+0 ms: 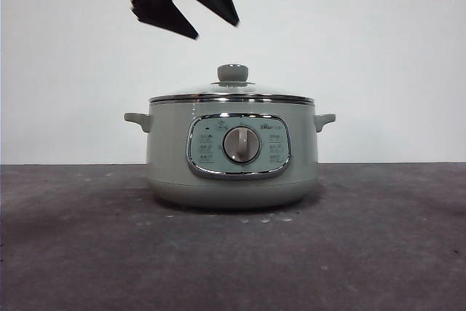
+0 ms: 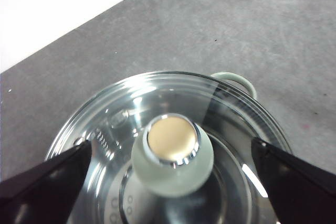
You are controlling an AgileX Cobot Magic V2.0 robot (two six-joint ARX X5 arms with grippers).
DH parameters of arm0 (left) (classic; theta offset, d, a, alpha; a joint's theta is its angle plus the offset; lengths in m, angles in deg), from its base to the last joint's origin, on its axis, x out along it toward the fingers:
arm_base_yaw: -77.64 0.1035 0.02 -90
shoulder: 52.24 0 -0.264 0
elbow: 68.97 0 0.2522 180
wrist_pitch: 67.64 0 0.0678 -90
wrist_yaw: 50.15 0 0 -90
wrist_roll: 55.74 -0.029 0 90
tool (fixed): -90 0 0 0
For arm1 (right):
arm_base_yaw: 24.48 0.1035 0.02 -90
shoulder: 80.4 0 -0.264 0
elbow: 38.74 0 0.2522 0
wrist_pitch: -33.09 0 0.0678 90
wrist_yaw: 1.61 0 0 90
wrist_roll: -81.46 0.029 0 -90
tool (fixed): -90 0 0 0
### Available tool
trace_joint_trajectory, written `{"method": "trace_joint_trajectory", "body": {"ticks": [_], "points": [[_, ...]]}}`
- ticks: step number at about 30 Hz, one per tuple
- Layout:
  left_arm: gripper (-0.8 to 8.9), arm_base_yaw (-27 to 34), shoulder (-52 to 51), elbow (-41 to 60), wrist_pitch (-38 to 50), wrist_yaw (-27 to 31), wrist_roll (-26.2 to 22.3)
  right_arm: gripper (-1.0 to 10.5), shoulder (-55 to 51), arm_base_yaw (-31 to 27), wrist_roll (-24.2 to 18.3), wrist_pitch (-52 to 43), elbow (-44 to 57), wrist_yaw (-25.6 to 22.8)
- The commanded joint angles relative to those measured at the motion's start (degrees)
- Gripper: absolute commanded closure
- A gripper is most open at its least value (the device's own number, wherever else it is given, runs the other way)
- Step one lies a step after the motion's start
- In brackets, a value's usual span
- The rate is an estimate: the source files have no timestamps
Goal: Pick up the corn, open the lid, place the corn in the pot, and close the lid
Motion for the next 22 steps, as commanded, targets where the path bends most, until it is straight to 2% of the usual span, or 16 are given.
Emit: {"method": "trace_joint_trajectory", "body": {"ticks": [1,17,18,20,21,22], "points": [[1.81,-0.7,3.1,-0.5,2.1,0.1,-0.9,9.6,-0.7,0.0,1.9,0.8,0.2,-1.0],[1.98,-1.0,10.3,-0.5,5.2,0.3,-0.2,9.6,-0.9,0.0,2.5,2.4,0.2,-1.8],[2.62,-1.0,10.3,-0.5,5.3,0.3,-0.2,9.6,-0.9,0.0,2.5,2.4,0.2,-1.8],[4.72,-1.0,10.3,-0.5,5.6,0.3,-0.2,9.6,-0.9,0.0,2.5,2.4,0.2,-1.8],[5.28,-1.0,10.3,-0.5,5.5,0.3,-0.2,9.6,-0.9,0.0,2.5,2.4,0.2,-1.8],[5.41,-1.0,10.4,-0.5,5.5,0.3,-0.2,9.6,-0.9,0.0,2.5,2.4,0.2,-1.8]]}}
